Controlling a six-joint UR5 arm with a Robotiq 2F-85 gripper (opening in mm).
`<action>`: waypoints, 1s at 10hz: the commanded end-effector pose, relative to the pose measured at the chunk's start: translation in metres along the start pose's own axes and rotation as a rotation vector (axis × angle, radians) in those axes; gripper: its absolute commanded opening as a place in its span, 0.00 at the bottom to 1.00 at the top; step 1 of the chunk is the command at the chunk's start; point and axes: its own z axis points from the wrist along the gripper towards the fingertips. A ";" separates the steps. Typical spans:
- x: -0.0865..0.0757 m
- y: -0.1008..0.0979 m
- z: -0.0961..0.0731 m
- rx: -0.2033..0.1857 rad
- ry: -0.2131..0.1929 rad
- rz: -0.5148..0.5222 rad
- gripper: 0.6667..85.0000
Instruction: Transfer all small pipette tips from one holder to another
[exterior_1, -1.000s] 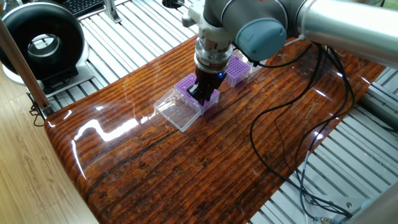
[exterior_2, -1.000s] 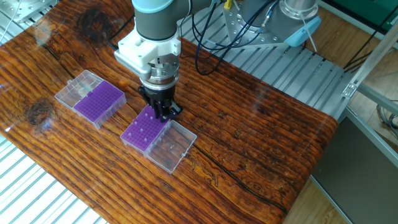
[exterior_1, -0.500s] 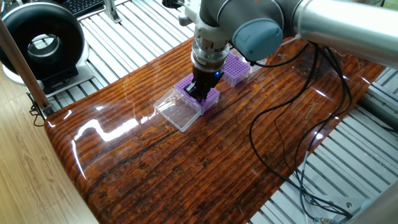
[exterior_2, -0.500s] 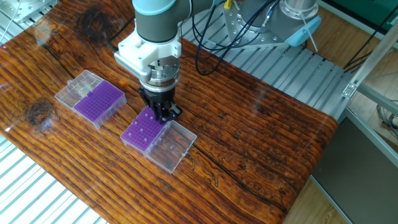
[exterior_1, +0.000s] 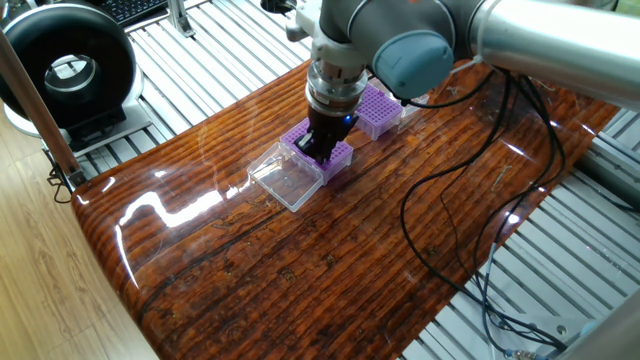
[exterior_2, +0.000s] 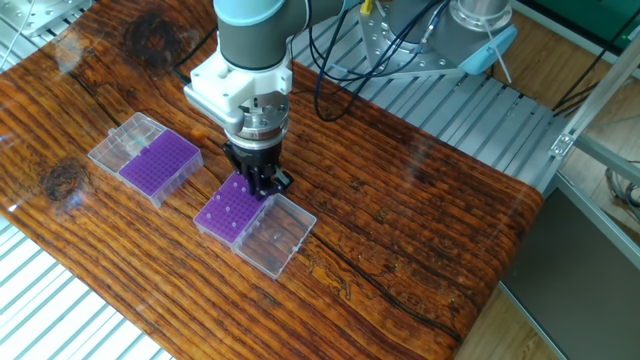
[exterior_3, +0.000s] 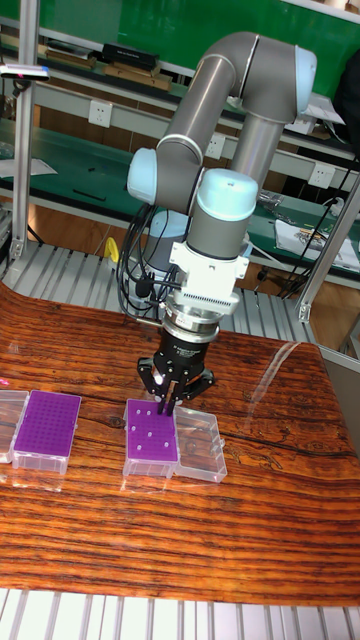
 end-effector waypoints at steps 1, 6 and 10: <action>0.002 0.000 -0.001 -0.011 -0.003 0.005 0.23; 0.008 0.000 0.000 -0.011 -0.004 0.003 0.22; 0.009 0.001 0.000 -0.014 -0.006 -0.004 0.22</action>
